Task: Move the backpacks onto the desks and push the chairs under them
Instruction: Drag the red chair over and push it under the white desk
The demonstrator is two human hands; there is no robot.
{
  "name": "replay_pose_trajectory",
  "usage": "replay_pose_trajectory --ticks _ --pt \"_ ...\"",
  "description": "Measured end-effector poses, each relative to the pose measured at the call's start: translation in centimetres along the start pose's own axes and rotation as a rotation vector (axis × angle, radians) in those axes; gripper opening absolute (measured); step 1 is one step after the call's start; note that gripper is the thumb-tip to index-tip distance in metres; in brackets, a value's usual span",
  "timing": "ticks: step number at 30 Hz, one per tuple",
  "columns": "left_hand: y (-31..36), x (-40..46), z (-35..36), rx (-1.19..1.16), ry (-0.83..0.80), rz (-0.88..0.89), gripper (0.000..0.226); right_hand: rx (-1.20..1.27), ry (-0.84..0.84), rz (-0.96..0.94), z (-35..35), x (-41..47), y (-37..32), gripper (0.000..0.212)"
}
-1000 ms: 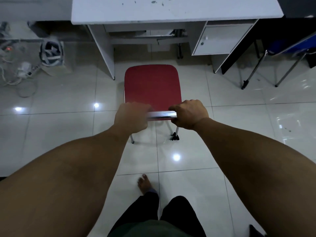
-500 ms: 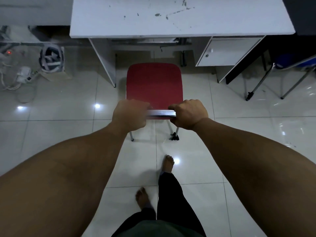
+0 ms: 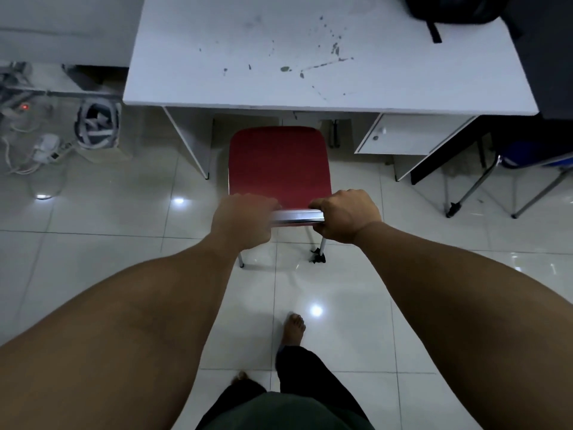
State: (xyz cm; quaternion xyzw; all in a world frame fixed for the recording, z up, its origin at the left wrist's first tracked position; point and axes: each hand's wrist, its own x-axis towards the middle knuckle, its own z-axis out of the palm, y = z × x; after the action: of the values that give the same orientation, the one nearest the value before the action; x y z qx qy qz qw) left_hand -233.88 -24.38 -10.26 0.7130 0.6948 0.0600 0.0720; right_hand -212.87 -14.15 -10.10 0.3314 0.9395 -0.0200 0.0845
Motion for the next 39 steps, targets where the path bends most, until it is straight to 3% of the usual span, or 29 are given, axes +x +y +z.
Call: replay_pose_trajectory --ticks 28,39 --pt "-9.9 18.4 -1.8 0.065 0.017 0.072 0.037 0.048 0.024 0.024 -2.5 18.0 8.2 0.029" --pt "-12.4 21.7 -2.4 0.091 0.070 0.126 0.039 0.037 0.048 0.023 -3.3 21.6 9.4 0.031"
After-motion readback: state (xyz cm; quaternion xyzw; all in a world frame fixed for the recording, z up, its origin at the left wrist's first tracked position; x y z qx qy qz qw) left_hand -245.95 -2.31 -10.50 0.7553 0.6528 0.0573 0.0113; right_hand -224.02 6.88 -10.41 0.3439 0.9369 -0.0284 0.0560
